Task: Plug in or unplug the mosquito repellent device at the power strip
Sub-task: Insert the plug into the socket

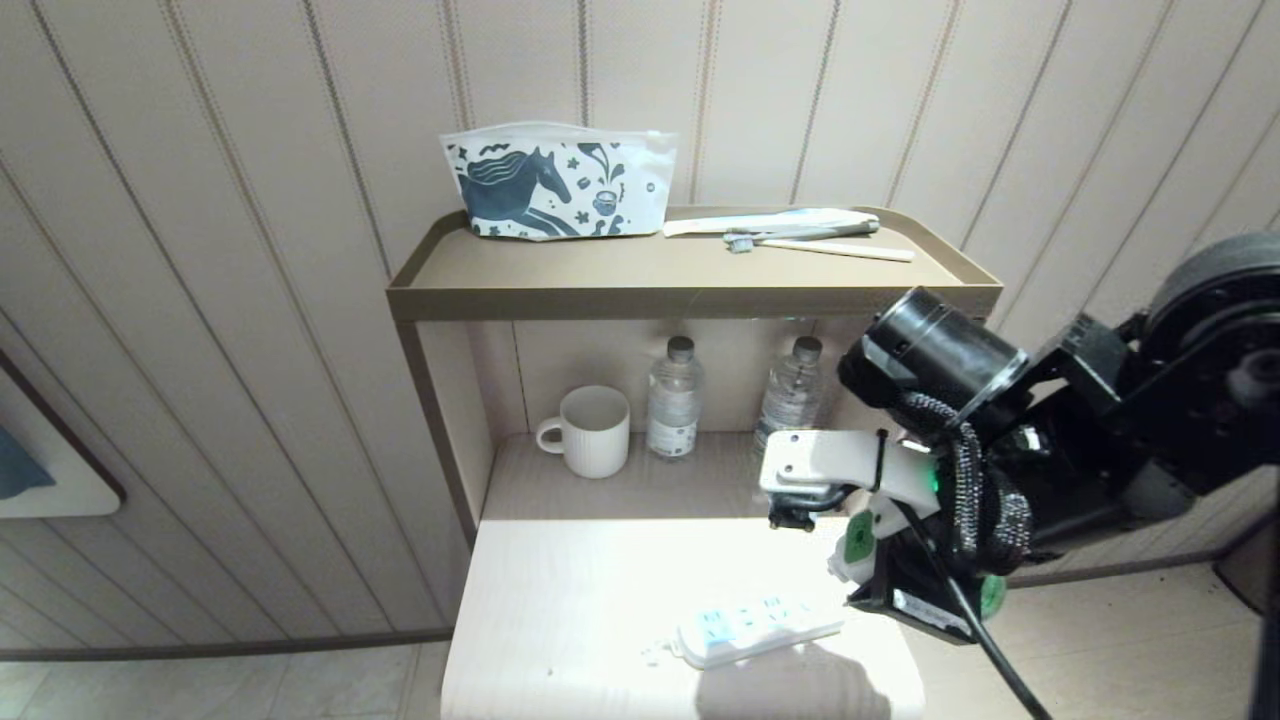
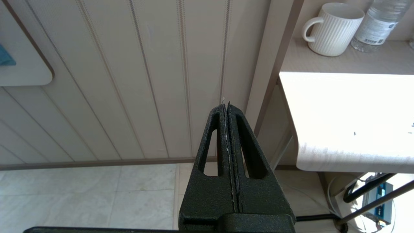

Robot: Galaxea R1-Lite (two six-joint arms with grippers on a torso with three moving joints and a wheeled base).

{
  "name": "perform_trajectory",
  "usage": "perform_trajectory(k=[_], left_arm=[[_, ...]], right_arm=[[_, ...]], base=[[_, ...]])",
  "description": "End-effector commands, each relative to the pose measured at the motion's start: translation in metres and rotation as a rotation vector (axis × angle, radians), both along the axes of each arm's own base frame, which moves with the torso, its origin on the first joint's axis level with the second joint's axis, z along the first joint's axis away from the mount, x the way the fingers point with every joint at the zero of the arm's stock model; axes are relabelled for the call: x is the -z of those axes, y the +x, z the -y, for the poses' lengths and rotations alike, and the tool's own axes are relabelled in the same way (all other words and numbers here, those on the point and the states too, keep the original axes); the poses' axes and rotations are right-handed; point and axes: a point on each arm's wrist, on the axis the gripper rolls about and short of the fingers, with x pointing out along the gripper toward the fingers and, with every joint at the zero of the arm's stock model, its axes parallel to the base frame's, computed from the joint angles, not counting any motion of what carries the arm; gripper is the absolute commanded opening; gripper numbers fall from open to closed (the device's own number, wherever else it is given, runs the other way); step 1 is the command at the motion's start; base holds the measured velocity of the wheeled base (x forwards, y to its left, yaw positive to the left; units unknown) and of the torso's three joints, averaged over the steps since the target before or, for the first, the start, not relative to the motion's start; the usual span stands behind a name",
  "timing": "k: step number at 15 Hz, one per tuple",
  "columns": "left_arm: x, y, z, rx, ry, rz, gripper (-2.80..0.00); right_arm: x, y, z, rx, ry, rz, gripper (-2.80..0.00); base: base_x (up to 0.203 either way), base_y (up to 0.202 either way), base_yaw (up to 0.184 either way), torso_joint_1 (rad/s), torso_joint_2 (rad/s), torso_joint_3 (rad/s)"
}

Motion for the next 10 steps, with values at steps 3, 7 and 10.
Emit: perform_trajectory(k=[3, 7, 10], left_arm=[[0.000, 0.000, 0.000, -0.001, 0.000, -0.003, -2.80], [0.000, 0.000, 0.000, -0.001, 0.000, -0.002, -2.80], [0.000, 0.000, 0.000, -0.001, 0.000, -0.003, -2.80]], right_arm=[[0.019, 0.019, -0.020, -0.147, -0.112, -0.028, -2.80], [0.047, 0.057, -0.037, -0.272, -0.229, -0.068, -2.80], [0.057, 0.075, -0.035, -0.408, -0.321, -0.068, -2.80]], base=[[0.000, 0.000, 0.000, 0.000, 0.00, 0.000], [0.000, 0.000, 0.000, 0.000, 0.00, 0.000], [0.000, 0.000, 0.000, 0.000, 0.00, 0.000]])
